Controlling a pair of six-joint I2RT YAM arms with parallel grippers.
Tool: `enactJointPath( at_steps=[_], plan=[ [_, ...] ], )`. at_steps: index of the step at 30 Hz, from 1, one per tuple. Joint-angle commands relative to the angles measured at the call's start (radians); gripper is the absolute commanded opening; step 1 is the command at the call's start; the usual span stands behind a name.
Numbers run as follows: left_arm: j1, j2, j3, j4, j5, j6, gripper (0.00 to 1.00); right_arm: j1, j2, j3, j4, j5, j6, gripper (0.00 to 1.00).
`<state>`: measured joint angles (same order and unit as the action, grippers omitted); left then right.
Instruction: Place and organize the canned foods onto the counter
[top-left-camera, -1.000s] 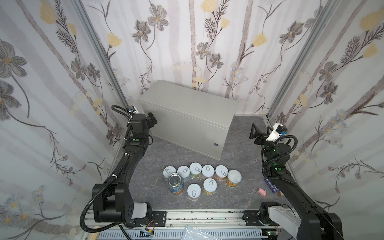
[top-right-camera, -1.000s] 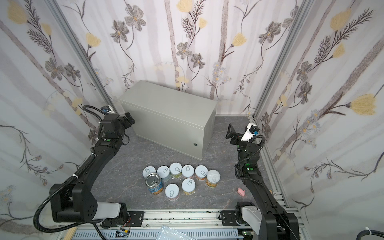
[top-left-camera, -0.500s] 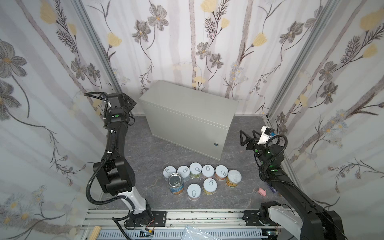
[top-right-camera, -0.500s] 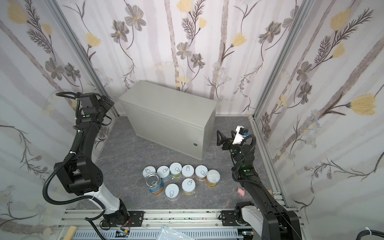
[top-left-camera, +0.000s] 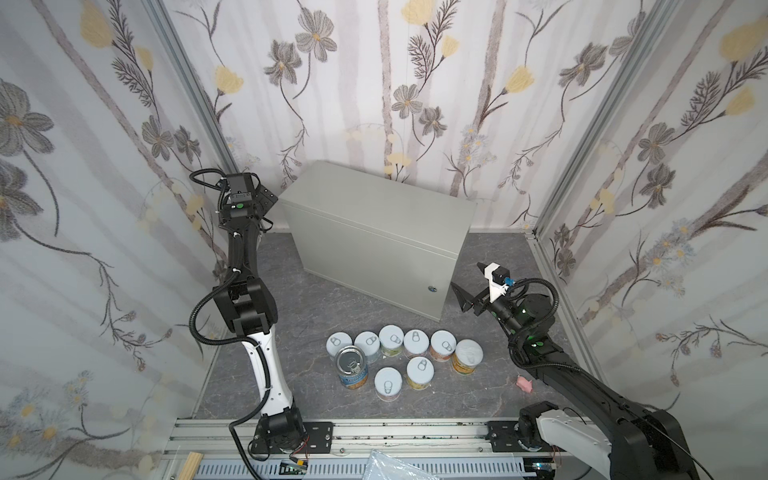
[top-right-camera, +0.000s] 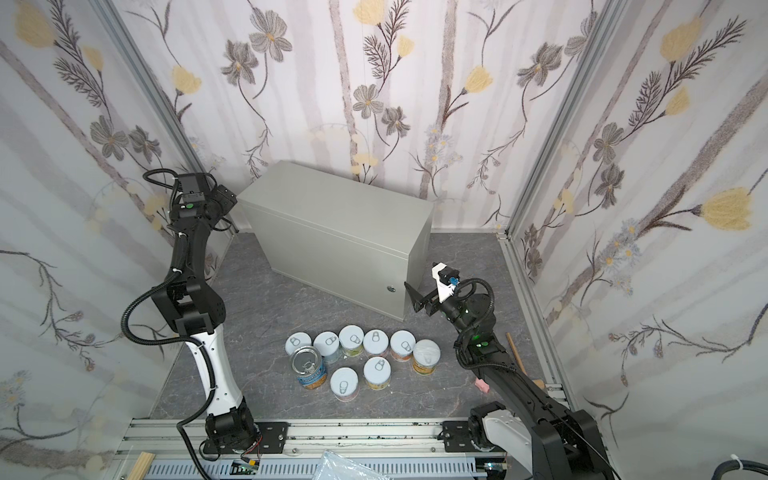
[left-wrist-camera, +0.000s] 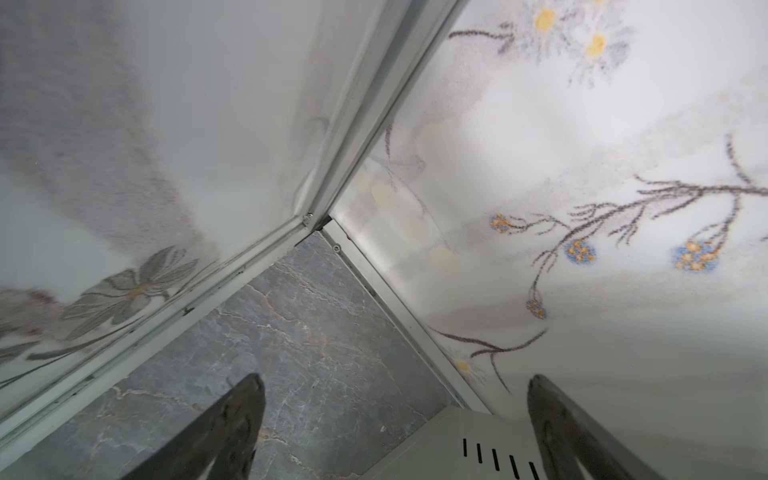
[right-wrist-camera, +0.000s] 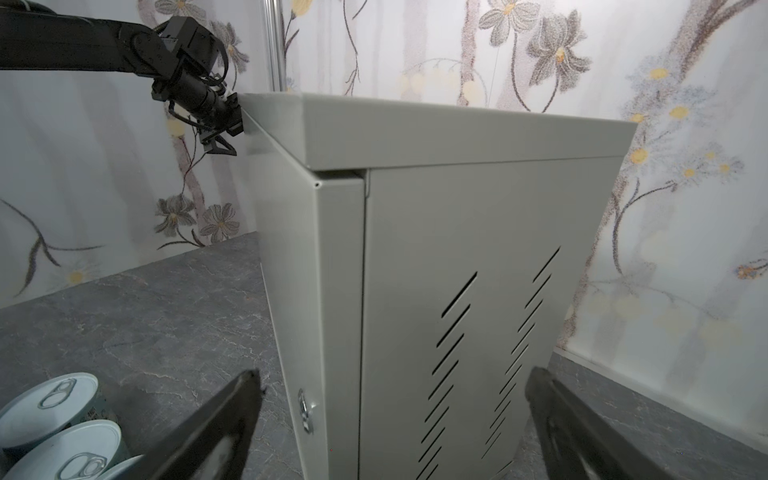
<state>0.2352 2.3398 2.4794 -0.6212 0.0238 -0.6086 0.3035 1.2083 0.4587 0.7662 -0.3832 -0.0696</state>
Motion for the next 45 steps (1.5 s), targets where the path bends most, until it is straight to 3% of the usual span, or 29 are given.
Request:
enactJointPath(
  at_steps=[1, 7, 10, 16, 27, 32, 35, 40, 45],
  plan=[
    [0.000, 0.063, 0.084, -0.055, 0.120, 0.003, 1.00, 0.009, 0.029, 0.030, 0.025, 0.005, -0.100, 1.00],
    [-0.013, 0.103, 0.095, -0.056, 0.215, 0.047, 1.00, 0.031, 0.089, 0.077, 0.045, 0.015, -0.147, 1.00],
    [-0.028, 0.101, 0.087, -0.083, 0.221, 0.084, 1.00, 0.034, 0.120, 0.085, 0.100, 0.077, -0.135, 1.00],
    [-0.041, 0.003, -0.072, -0.056, 0.273, 0.157, 1.00, 0.007, 0.130, 0.113, 0.069, 0.132, -0.119, 0.99],
    [-0.092, -0.331, -0.575, 0.193, 0.335, 0.163, 1.00, -0.177, 0.153, 0.205, -0.085, 0.003, -0.096, 0.97],
    [-0.115, -0.449, -0.763, 0.233, 0.295, 0.152, 1.00, -0.213, 0.194, 0.250, -0.119, -0.037, -0.121, 0.97],
    [-0.117, -0.510, -0.873, 0.269, 0.272, 0.134, 1.00, -0.247, 0.223, 0.276, -0.131, -0.125, -0.132, 0.96],
    [-0.116, -0.598, -1.012, 0.322, 0.236, 0.135, 1.00, -0.301, 0.304, 0.384, -0.199, -0.301, -0.178, 0.95],
    [-0.119, -0.596, -1.019, 0.327, 0.284, 0.126, 1.00, -0.329, 0.406, 0.508, -0.274, -0.407, -0.236, 0.94]
  ],
)
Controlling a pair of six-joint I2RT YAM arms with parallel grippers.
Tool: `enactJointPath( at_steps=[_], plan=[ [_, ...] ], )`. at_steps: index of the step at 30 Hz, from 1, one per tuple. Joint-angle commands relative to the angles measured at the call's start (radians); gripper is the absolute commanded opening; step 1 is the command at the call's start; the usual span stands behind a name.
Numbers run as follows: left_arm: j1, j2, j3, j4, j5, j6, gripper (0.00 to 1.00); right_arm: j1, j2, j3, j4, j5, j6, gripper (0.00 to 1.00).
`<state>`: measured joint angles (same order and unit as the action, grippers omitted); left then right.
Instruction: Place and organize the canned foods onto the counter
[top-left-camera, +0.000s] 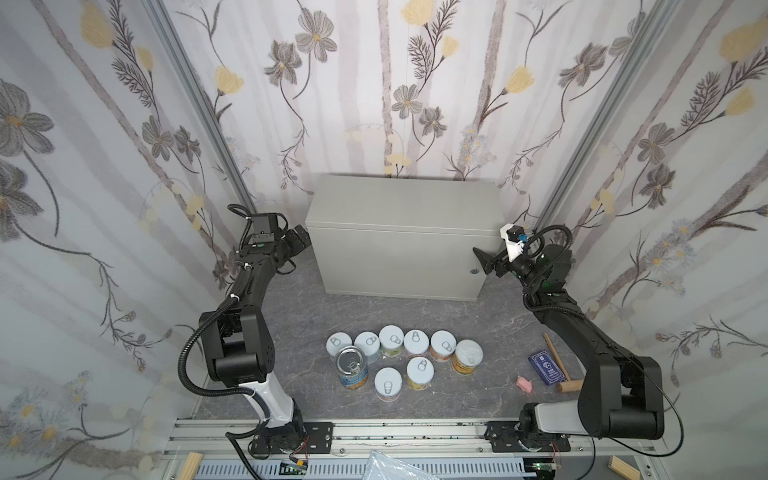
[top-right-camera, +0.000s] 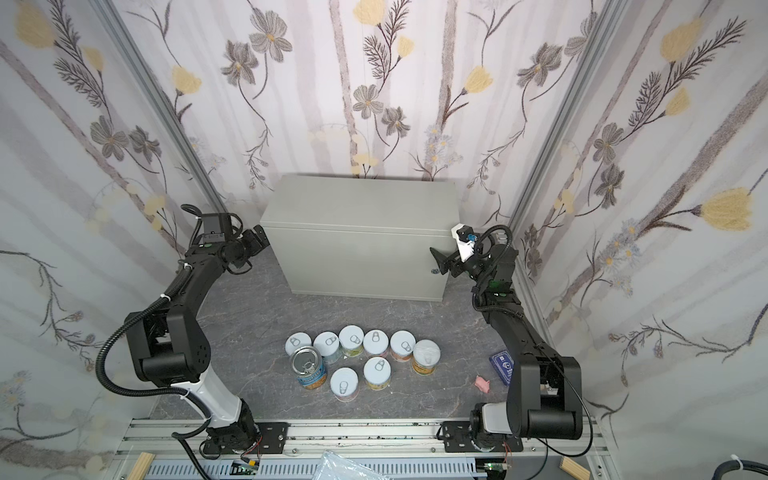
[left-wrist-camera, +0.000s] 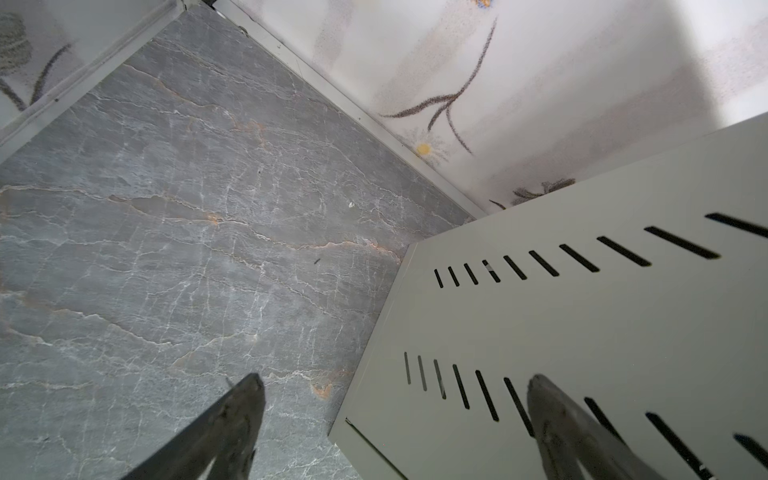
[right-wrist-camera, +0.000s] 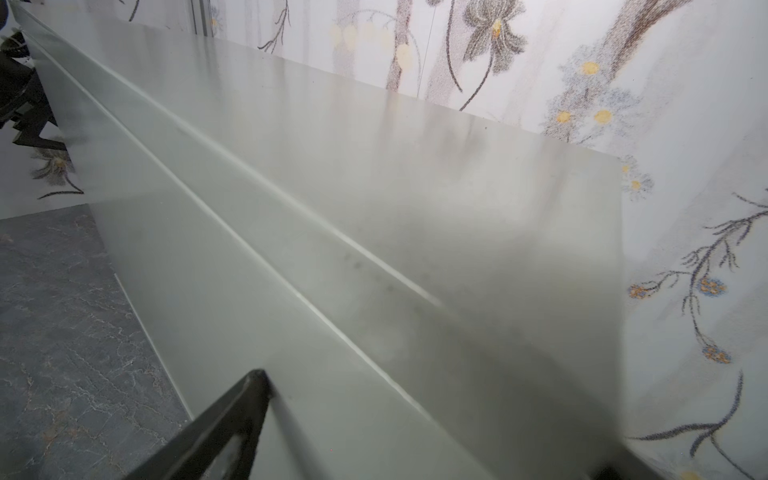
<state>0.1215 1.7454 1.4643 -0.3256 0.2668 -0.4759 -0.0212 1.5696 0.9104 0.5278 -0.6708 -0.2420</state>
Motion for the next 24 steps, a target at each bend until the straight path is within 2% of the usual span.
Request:
enactJointPath(
  at_steps=[1, 6, 13, 17, 21, 24],
  plan=[
    [-0.007, 0.001, -0.004, 0.029, 0.039, -0.005, 1.00, -0.006, 0.070, 0.081, -0.057, -0.127, -0.079, 0.94],
    [-0.007, -0.009, -0.032, 0.040, 0.016, -0.005, 1.00, -0.011, 0.147, 0.174, -0.094, -0.166, -0.107, 0.94],
    [-0.007, 0.006, 0.030, 0.018, 0.005, 0.001, 1.00, -0.014, 0.102, 0.139, -0.057, -0.155, -0.087, 0.96],
    [0.001, -0.046, 0.016, -0.028, -0.138, -0.005, 1.00, -0.016, 0.035, 0.100, -0.079, -0.102, -0.072, 0.98],
    [0.008, -0.182, -0.085, -0.067, -0.325, -0.025, 1.00, -0.014, -0.138, -0.004, -0.089, -0.029, 0.018, 1.00],
    [-0.019, -0.312, -0.144, -0.160, -0.475, 0.002, 1.00, -0.008, -0.282, -0.135, -0.016, 0.099, 0.123, 1.00]
  ],
)
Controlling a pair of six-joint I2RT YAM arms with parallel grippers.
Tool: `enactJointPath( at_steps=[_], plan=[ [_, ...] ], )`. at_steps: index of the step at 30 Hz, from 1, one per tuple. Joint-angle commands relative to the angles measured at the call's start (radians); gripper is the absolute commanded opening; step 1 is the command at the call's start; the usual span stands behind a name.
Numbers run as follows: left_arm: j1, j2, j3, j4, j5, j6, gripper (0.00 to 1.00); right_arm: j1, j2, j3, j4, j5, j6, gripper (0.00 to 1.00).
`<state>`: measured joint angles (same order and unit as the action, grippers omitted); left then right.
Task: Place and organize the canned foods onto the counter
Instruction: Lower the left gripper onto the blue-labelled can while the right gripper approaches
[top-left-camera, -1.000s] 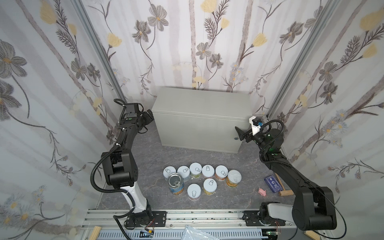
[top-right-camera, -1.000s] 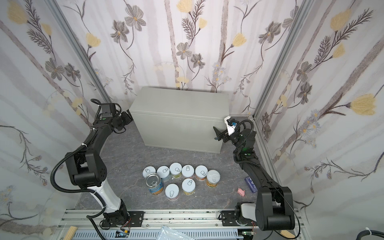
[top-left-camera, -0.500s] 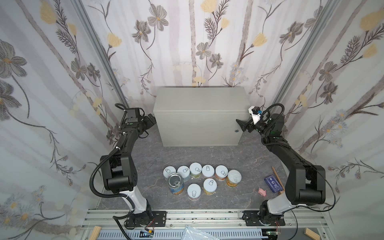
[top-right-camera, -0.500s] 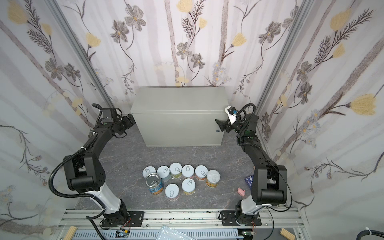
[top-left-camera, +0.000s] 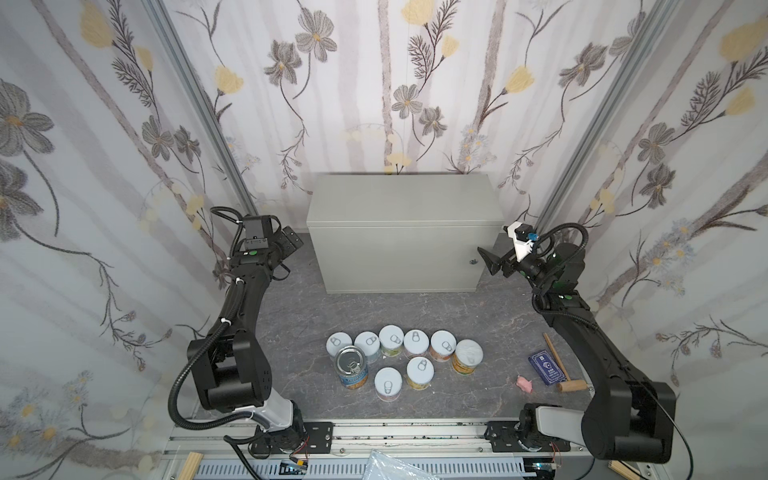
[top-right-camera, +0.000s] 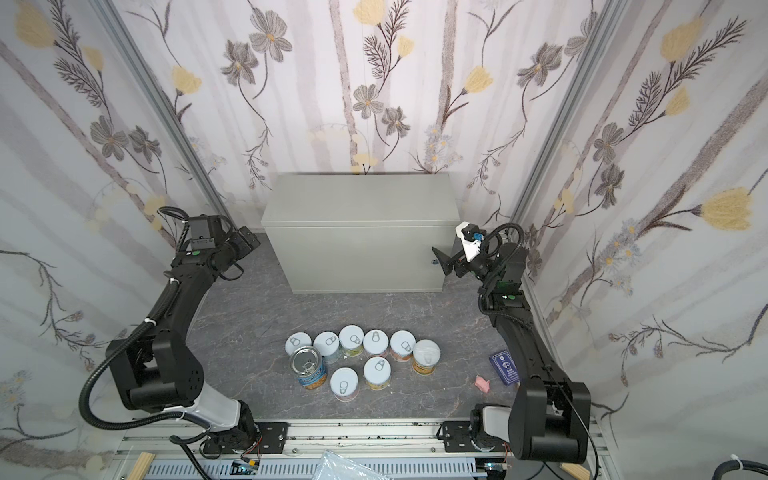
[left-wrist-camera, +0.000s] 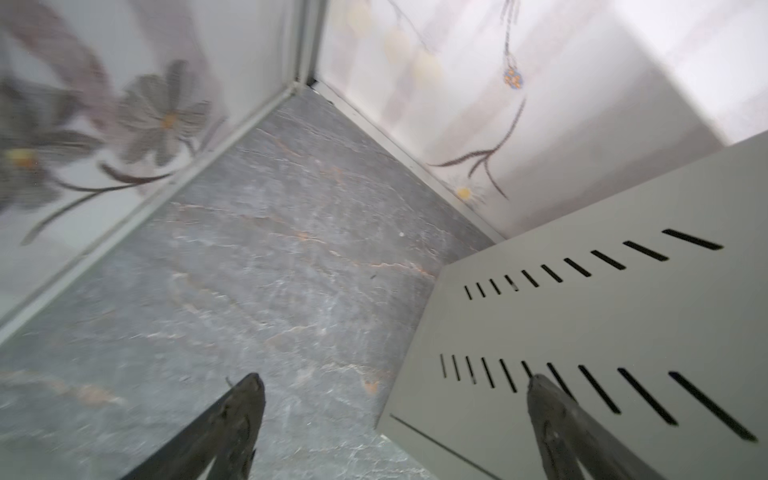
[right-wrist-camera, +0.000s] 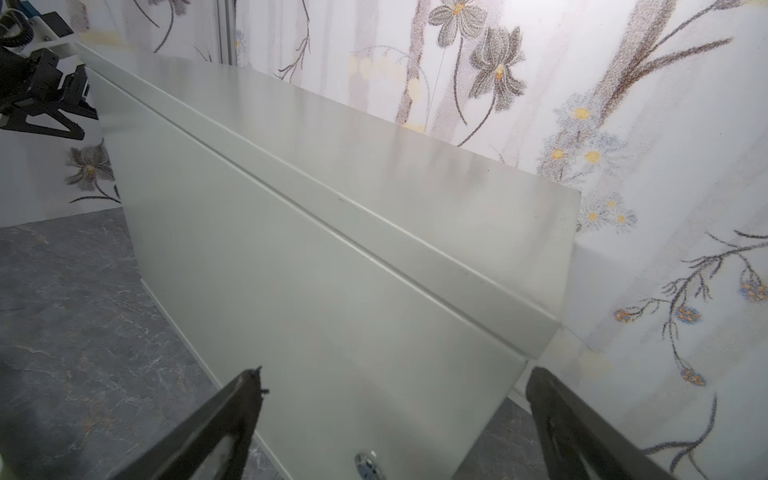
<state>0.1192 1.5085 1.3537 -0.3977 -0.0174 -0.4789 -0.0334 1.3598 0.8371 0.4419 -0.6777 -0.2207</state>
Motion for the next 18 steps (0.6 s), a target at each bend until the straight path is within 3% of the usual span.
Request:
enactJointPath(
  at_steps=[1, 4, 6, 9, 13, 18],
  plan=[
    [-0.026, -0.126, -0.064, -0.113, -0.226, 0.013, 1.00, 0.008, -0.121, -0.122, 0.093, 0.180, 0.159, 1.00],
    [-0.047, -0.283, -0.159, -0.183, -0.250, -0.002, 1.00, 0.010, -0.236, -0.195, 0.092, 0.378, 0.370, 1.00],
    [-0.071, -0.372, -0.204, -0.257, -0.251, -0.031, 1.00, 0.011, -0.285, -0.207, 0.027, 0.448, 0.469, 1.00],
    [-0.151, -0.473, -0.239, -0.393, -0.238, -0.084, 1.00, 0.018, -0.349, -0.237, -0.026, 0.406, 0.538, 1.00],
    [-0.282, -0.573, -0.276, -0.563, -0.234, -0.194, 1.00, 0.033, -0.430, -0.313, 0.032, 0.407, 0.624, 1.00],
    [-0.441, -0.678, -0.340, -0.659, -0.235, -0.374, 1.00, 0.103, -0.467, -0.369, 0.126, 0.314, 0.623, 1.00]
  ],
)
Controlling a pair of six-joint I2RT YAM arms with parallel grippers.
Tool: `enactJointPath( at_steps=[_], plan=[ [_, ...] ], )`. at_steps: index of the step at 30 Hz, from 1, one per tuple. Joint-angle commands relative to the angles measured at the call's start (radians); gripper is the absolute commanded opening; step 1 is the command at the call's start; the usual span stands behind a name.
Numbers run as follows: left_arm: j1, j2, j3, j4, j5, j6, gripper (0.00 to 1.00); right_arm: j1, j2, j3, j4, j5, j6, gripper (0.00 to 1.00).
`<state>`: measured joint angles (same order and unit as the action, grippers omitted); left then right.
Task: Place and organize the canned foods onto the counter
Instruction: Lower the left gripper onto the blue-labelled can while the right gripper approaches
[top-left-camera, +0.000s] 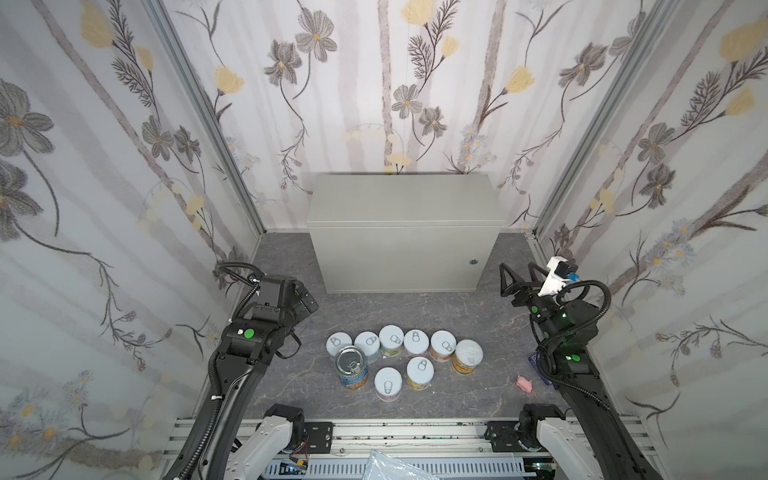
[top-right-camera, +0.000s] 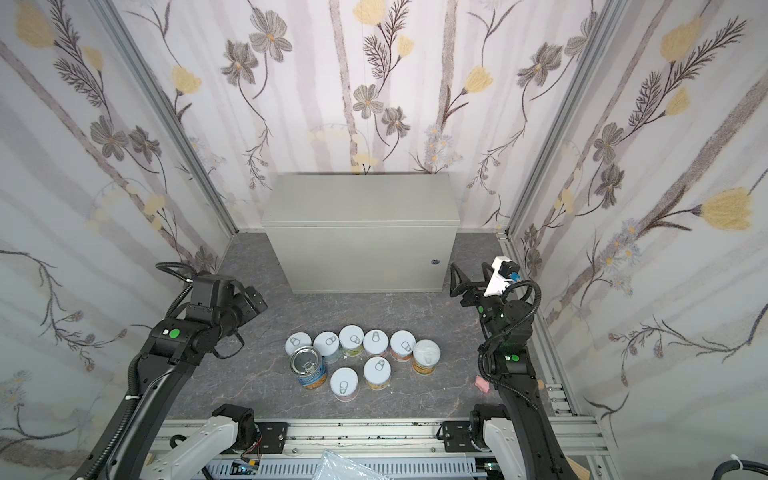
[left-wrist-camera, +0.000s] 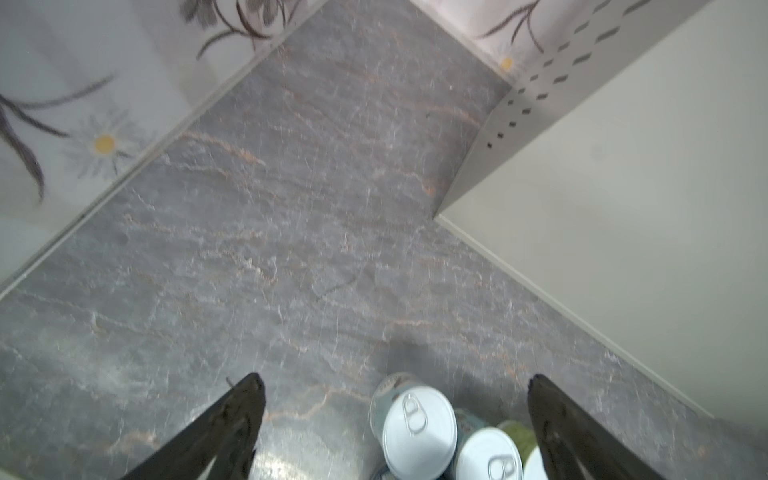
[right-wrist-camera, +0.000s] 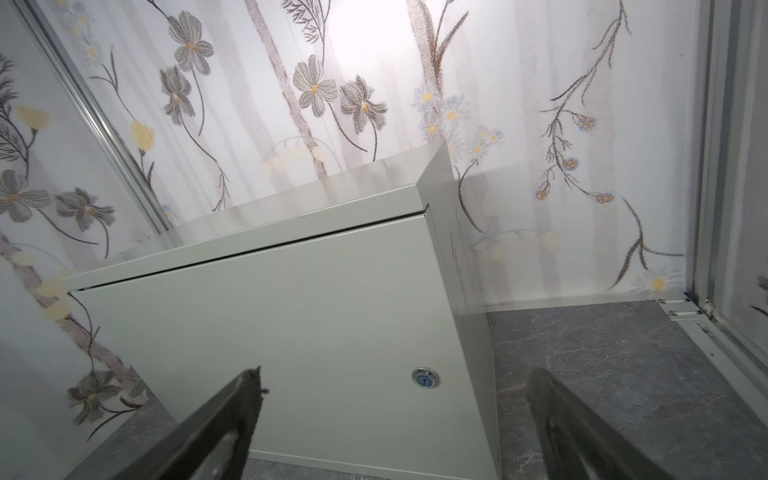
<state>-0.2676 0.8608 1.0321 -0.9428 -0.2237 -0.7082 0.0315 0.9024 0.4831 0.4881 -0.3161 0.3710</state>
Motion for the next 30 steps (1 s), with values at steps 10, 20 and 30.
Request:
enactJointPath(
  at_steps=[10, 20, 30],
  plan=[
    [-0.452, 0.067, -0.036, -0.231, -0.069, -0.373, 1.00, 0.333, 0.054, -0.032, 0.145, 0.135, -0.083, 1.00],
    [-0.596, 0.241, -0.115, -0.057, 0.136, -0.352, 1.00, 0.432, 0.196, 0.013, 0.195, 0.178, -0.088, 1.00],
    [-0.598, 0.285, -0.143, -0.089, 0.102, -0.312, 1.00, 0.485, 0.252, 0.026, 0.222, 0.200, -0.101, 1.00]
  ],
)
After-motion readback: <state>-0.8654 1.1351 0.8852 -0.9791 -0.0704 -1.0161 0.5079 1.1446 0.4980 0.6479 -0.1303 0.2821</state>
